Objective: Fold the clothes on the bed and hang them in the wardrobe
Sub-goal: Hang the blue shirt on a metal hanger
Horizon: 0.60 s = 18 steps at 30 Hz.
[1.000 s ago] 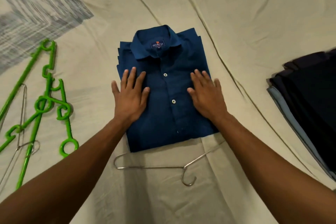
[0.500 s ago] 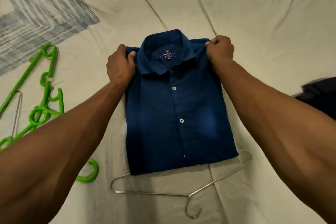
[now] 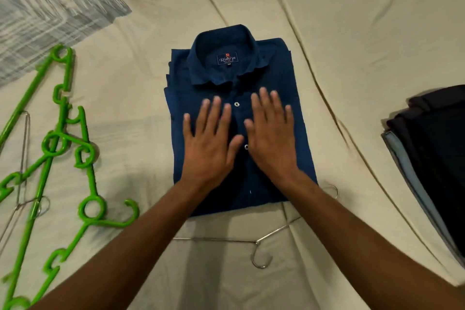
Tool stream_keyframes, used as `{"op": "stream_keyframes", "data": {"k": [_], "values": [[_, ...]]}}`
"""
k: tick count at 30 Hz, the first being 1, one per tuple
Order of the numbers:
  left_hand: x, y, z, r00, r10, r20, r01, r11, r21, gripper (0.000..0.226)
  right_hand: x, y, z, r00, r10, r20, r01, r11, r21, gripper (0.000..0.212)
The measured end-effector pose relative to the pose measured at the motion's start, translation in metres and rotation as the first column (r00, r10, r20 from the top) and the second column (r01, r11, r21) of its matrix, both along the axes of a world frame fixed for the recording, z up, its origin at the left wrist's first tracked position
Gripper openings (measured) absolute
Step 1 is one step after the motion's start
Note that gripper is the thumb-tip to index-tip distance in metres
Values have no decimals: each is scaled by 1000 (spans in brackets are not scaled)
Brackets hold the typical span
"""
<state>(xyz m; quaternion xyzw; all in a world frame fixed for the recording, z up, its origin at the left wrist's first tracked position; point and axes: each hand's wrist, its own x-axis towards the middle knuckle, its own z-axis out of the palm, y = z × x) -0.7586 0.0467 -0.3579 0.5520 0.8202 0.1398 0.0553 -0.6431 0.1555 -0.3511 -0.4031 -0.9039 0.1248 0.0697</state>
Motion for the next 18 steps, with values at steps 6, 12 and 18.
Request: {"op": "stream_keyframes", "data": {"k": [6,12,18], "values": [[-37,-4,-25,998,54,-41,-61,978,-198,71,56,-4,-25,982,23,188,-15,999,-44,69],[-39,-20,-8,992,124,6,-121,972,-200,70,94,-20,-13,972,-106,208,129,987,-100,73],[33,-93,5,873,-470,-131,454,881,-135,77,135,-131,21,833,-549,-69,546,835,-61,39]]}}
